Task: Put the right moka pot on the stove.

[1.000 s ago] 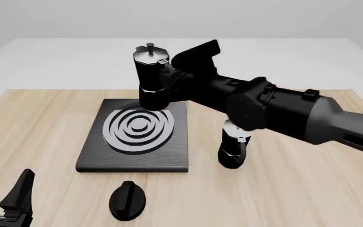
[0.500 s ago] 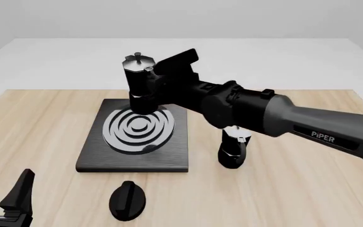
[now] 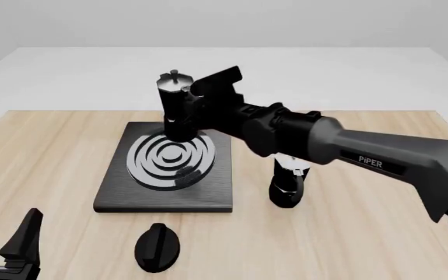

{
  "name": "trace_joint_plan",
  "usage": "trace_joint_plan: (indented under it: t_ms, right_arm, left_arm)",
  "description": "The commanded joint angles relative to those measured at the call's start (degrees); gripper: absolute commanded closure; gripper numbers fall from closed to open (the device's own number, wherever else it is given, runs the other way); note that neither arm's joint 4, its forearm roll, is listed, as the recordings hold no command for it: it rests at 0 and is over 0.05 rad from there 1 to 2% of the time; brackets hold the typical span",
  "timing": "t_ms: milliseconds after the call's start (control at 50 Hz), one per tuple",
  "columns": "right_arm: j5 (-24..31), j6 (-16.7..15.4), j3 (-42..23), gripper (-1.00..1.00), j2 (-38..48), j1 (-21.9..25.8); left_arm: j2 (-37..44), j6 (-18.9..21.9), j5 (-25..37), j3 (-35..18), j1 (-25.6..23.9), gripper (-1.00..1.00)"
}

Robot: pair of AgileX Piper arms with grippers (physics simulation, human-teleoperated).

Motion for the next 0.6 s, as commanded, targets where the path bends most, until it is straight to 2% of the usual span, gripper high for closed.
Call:
trace_joint_plan:
  t_ms: [20,600]
  right_arm:
    - [-1.11,1.06,-2.46,1.00,0.89,0.03]
    - [-0.64,1.76,-7.54,1.00,7.45,1.32]
  left_arm:
    - [0.00,0.00,0.00,0.00,0.00,-1.00]
    - [0.00,0.00,0.00,0.00,0.00,-1.00]
